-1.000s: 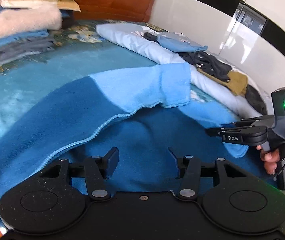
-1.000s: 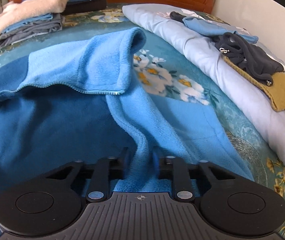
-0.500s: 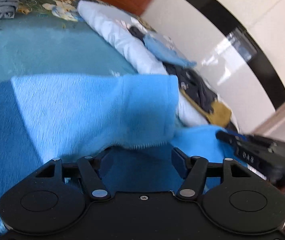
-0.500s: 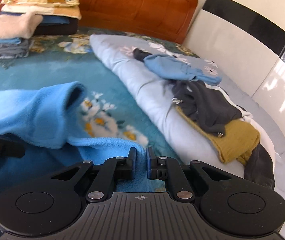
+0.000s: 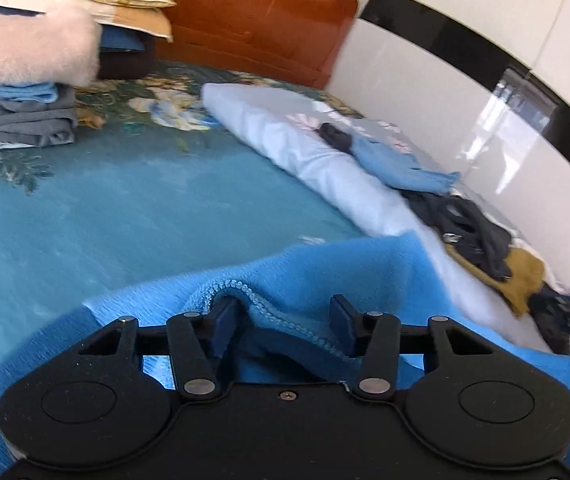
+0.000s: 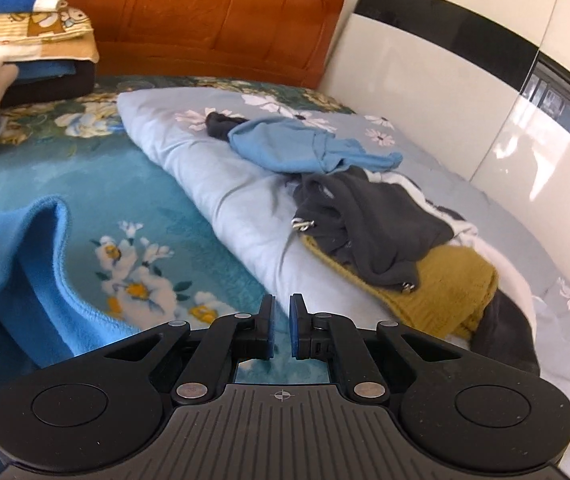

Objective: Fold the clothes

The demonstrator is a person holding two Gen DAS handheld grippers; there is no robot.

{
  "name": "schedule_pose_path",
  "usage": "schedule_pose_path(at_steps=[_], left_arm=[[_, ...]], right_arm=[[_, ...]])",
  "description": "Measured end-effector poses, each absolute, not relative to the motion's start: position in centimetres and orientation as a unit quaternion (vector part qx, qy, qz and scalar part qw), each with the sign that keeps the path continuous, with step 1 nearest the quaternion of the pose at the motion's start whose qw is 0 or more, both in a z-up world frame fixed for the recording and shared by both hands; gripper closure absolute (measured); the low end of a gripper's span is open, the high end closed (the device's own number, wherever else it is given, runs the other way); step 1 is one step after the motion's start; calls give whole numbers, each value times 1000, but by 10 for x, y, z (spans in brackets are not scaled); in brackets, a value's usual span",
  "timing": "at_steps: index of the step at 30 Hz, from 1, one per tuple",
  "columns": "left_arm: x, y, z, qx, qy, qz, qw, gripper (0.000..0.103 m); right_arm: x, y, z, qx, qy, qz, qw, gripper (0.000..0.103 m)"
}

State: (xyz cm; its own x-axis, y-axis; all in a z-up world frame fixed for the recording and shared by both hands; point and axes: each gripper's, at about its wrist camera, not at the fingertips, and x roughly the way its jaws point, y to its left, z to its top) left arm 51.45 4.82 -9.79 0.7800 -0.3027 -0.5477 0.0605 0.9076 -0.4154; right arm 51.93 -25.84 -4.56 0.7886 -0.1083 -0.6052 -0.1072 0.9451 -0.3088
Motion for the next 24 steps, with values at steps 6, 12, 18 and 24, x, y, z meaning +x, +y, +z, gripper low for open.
schedule_pose_path(at_steps=[6,12,18,24], left_arm=[[507,54,-97,-197,340,-125,911,55],[455,17,-76,-98,328,-183,921,52],[379,-17,-58,-61,308,-231,921,49],[314,-43,-50,-32,297,-260,918,45]], right_arm=[[486,-269,-43,-139,335,25,931,97],[428,-291,-29,-107,334,43,935,96],[362,-311,-35,-88,355,35,930,91],[287,-332,-46,-31,384,29,922,84]])
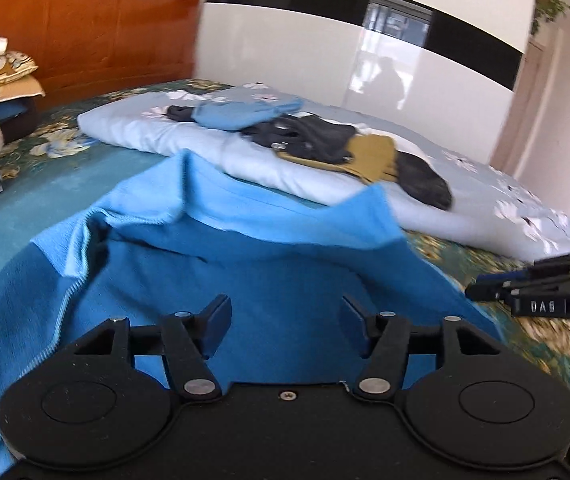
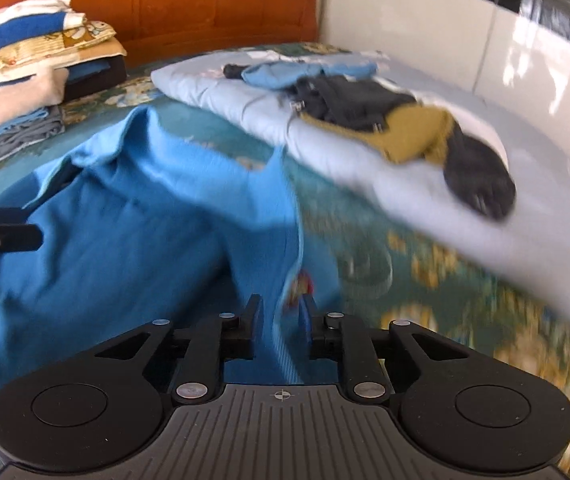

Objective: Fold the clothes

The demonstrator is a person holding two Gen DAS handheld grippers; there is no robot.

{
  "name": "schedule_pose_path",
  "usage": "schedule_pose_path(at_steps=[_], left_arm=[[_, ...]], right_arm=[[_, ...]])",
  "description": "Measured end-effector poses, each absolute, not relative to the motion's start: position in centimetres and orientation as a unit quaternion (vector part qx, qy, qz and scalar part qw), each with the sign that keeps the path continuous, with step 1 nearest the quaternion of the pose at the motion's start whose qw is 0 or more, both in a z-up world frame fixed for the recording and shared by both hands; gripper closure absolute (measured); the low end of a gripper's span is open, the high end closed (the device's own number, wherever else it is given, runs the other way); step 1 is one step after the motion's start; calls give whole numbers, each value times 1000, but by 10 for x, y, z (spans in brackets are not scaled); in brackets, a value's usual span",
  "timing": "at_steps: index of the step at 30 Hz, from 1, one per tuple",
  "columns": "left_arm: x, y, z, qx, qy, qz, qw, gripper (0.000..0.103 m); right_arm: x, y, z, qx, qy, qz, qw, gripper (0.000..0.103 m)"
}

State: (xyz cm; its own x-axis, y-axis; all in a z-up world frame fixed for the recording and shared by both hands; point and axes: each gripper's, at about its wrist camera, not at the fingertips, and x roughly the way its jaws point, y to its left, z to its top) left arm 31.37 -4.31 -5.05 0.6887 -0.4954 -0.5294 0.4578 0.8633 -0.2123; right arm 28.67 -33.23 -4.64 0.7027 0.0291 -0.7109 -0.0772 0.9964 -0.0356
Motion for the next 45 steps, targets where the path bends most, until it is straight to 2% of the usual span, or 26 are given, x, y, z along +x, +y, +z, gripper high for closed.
schedule_pose_path(at_steps=[8,15,22,26,29,30,33,36,45], left_arm=[[253,-52,-51,-16,302,-245,921,44],[219,-67,-65,35,303,-259,917,44],[206,-69,-79,94,304,-244,916,42],[207,-56,-81,76,312,-221,921,39],[210,-51,-81,65,318,-208,923,39],[210,-50,-81,62,318,-207,923,39],[209,-49,-80,63,317,-207,924,38],[209,-49,-81,68,319,-204,923,38],[214,-46,-78,56,318,-197,926,38]], right_arm=[[188,-346,-72,41,422,16,905,61],[154,-339,-101,125,443,35,887,60],[168,-334,-119,189,418,35,888,60],[174,-334,-121,217,403,46,888,62],[179,-335,-123,241,393,48,886,73],[179,-336,-123,243,390,46,887,80],[179,-344,-120,249,377,39,891,92],[172,-367,-106,260,346,26,901,95],[137,-459,-39,244,249,-98,932,96]])
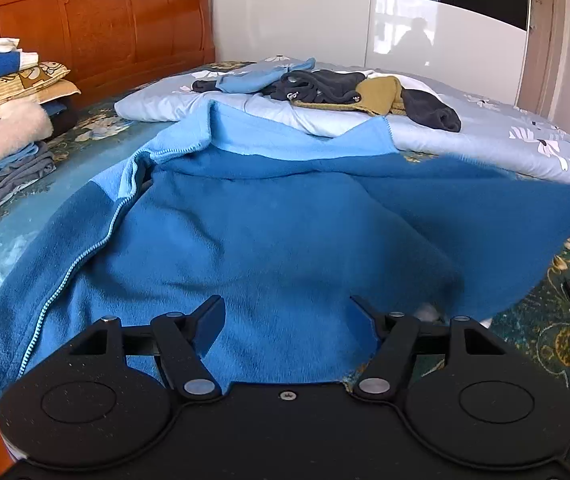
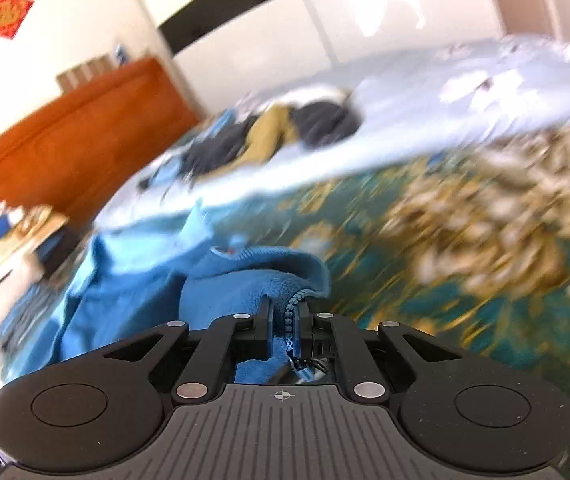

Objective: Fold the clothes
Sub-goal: 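Grasp the jacket zipper edge with the right gripper and lift it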

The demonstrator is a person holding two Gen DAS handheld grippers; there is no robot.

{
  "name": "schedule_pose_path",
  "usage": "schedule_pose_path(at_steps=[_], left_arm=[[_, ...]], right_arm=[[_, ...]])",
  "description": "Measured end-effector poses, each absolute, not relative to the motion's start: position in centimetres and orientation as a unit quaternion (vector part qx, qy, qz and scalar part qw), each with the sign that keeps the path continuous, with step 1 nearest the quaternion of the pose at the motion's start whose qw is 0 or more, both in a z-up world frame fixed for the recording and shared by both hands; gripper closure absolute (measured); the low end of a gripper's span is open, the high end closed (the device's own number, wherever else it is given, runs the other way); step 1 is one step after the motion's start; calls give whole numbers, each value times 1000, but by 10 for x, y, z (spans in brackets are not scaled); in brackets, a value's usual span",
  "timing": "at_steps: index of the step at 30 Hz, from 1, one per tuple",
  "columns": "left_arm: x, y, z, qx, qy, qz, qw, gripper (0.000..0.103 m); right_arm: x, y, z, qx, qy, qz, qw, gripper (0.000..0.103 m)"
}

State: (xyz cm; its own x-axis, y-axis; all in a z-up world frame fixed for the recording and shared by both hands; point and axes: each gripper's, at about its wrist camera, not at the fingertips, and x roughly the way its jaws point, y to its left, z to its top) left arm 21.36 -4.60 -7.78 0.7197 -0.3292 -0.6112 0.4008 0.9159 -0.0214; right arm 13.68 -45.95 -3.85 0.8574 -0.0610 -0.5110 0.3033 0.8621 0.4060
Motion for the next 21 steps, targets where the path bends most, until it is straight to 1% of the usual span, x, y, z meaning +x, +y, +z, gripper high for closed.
schedule_pose_path(at_steps=[2,5,9,13,15,17,21], left_arm=[[214,-49,-77,60,317,-199,925,37],[216,-57,-79,70,323,-202,922,35],[218,-69,-83,83,329,-208,917,35],[222,-59,-80,67,327,-186,924,35],[227,-47,-77,54,330,-163,928,35],[230,-32,-73,38,328,-141,933,35],[230,-5,-65,22,324,-105,940,35]], right_arm=[[131,-469,-34,242,235,-113,935,96],[135,-476,-35,244,241,-123,931,96],[153,-460,-23,221,233,-100,942,96],[175,-418,1,188,214,10,958,96],[188,-385,5,157,219,85,959,96],[198,-355,-1,139,237,148,950,96],[217,-301,-37,114,300,233,918,96]])
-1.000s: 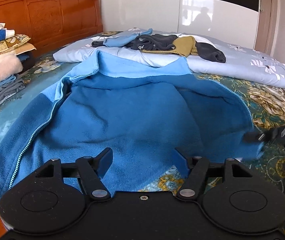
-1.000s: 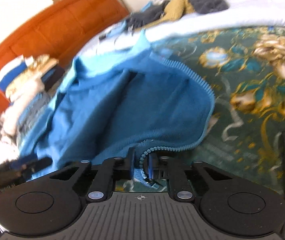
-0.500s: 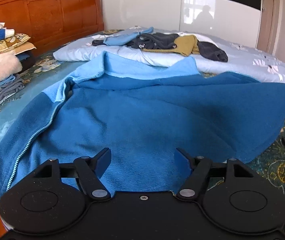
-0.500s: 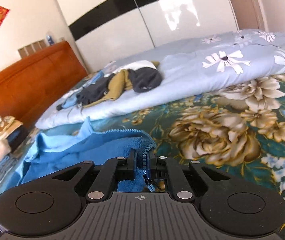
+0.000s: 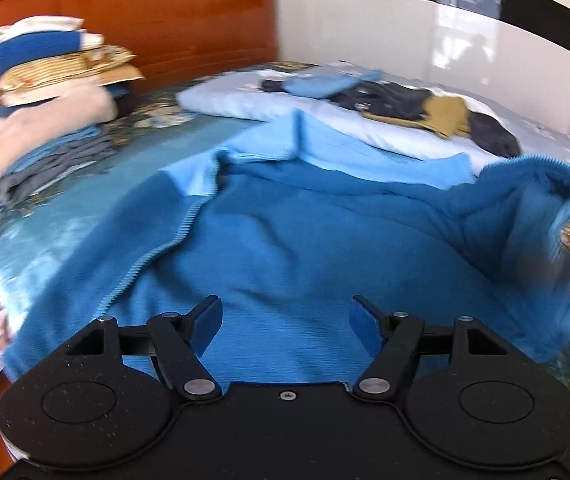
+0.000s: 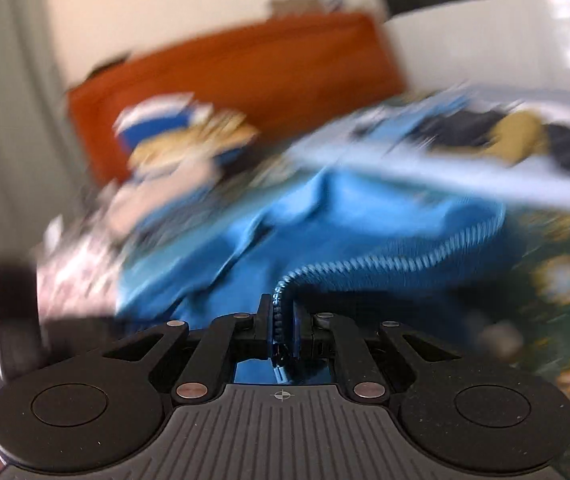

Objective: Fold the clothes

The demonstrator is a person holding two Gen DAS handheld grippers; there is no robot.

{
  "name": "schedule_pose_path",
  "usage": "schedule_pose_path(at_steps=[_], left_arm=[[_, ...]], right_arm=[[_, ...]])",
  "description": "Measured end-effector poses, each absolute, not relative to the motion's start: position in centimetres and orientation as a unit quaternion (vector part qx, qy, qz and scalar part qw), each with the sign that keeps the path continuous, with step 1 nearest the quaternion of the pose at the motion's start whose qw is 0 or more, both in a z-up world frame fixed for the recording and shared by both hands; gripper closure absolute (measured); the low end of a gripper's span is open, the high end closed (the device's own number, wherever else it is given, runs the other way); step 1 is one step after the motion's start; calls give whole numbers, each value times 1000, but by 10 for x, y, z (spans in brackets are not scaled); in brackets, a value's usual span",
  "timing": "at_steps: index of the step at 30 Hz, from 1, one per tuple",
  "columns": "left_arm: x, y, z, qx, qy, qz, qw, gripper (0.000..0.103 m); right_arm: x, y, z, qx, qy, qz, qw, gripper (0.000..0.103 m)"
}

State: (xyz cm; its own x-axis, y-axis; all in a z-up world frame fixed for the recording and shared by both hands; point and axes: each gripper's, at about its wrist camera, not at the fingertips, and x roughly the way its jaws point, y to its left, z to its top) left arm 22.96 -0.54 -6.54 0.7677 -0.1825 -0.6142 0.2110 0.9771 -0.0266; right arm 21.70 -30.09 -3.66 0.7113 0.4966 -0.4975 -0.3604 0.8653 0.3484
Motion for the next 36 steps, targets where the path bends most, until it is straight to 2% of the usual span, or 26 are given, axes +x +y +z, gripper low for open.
schedule_pose_path(at_steps=[6,9,17,21,22,25,27,28,30,33,36], left_arm=[[235,9,-56,8,319,-96,943,35],[245,0,-46,-8,316,-124,941,34],[317,-87,-8,1,312,-266,912,34],[354,-143,-21,70,343,-298,888,36],[362,-155,-29,89,357,-302,879,41],[379,-182,-50,141,390,-320,852,70],[384,-196,-60,171,404,-341,831,77],[385,-202,-64,175,412,-352,822,87],[383,-210,-71,185,416,-366,812,91],[378,-214,-69,205,380,-364,825,98],[385,-205,-53,201,327,-334,861,98]], right_arm=[[243,-273,-87,123,386,240,882,95],[247,-275,-99,128,404,236,874,94],[244,-281,-107,150,405,229,872,94],[246,-278,-108,151,404,228,873,94],[246,-278,-108,151,404,229,873,94],[246,-278,-110,153,404,231,872,94],[246,-278,-112,158,404,232,871,94],[247,-278,-113,160,405,232,870,94],[249,-278,-116,165,407,232,868,93],[252,-277,-116,169,407,233,867,93],[252,-274,-116,168,405,235,867,93]])
